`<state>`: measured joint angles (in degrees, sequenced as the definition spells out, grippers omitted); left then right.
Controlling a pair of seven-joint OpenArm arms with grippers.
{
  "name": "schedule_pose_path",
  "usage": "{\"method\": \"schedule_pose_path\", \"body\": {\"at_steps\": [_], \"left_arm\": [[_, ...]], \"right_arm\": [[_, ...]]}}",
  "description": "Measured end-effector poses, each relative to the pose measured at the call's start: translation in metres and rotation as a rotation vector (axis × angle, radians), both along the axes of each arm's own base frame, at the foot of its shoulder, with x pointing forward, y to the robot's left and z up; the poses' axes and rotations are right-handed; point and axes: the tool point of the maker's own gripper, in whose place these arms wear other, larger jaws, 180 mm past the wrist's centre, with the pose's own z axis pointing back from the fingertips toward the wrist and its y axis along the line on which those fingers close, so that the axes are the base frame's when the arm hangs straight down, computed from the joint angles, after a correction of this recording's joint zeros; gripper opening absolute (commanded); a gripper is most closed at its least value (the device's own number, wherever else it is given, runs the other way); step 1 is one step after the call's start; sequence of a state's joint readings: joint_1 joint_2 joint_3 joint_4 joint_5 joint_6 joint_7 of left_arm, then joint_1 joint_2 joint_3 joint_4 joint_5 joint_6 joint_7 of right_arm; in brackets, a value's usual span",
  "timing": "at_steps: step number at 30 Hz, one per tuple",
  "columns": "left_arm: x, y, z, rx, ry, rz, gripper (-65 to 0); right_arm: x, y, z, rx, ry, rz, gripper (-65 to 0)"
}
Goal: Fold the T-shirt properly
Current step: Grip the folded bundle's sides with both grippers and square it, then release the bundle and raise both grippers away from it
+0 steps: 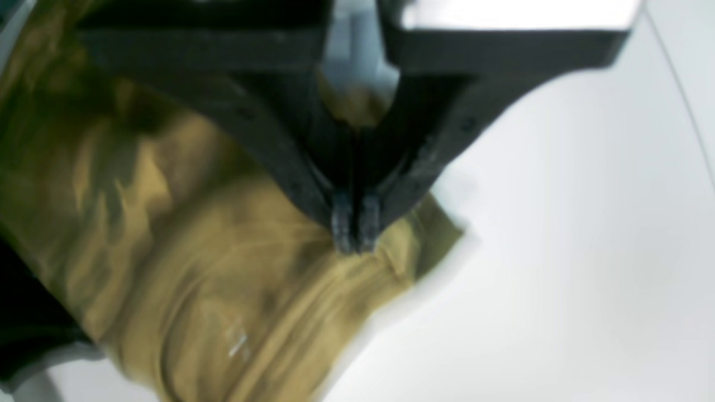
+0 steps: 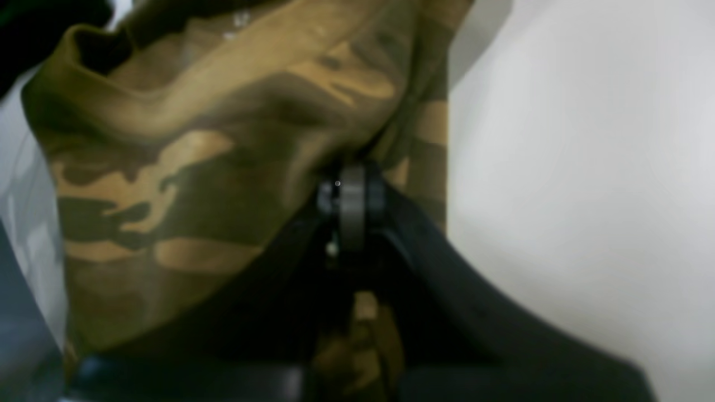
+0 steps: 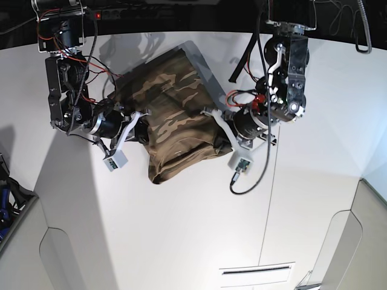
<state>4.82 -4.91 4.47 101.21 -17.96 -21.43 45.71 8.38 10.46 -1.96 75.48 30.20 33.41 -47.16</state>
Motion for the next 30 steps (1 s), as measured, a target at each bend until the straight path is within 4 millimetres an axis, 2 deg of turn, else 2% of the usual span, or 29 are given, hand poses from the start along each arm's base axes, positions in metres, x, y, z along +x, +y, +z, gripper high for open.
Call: {"method": "schedule_pose_path", "body": {"at_steps": [2, 6, 7, 10, 12, 16, 21, 25, 30], "left_arm": [[-0.013, -0.002, 0.007, 0.000, -0.014, -0.007, -63.7], [-0.028, -0.006, 0.033, -0.018, -0.080, -0.019, -63.7], [-0.036, -0.007, 0.031, -0.022, -0.071, -0.019, -63.7], [-0.063, -0.007, 0.009, -0.017, 0.018, -0.026, -63.7], [-0.068, -0.007, 0.003, -0.017, 0.033, -0.022, -63.7], [-0.057, -0.008, 0.011, -0.053, -0.030, -0.006, -63.7], [-0.052, -0.006, -0.019, -0.047, 0.047, 0.000, -63.7], [-0.031, -0.002, -0.030, -0.033, 0.062, 0.007, -63.7], [-0.004, 0.002, -0.030, -0.012, 0.046, 0.011, -63.7]], "right_arm": [[-0.001, -0.001, -0.001, 0.005, 0.003, -0.006, -65.0], [0.000, -0.008, -0.001, 0.004, 0.007, -0.026, -65.0], [-0.001, -0.011, -0.002, -0.002, 0.011, -0.032, -65.0], [0.000, -0.023, -0.001, 0.003, 0.017, -0.059, -65.0], [0.002, -0.028, 0.002, 0.026, 0.024, -0.084, -65.0], [0.002, -0.029, 0.007, 0.072, 0.043, -0.100, -65.0], [-0.009, -0.027, 0.001, 0.095, 0.073, -0.104, -65.0], [-0.027, -0.019, -0.006, 0.159, 0.115, -0.117, -65.0], [-0.043, -0.006, -0.010, 0.224, 0.145, -0.127, -65.0]]}}
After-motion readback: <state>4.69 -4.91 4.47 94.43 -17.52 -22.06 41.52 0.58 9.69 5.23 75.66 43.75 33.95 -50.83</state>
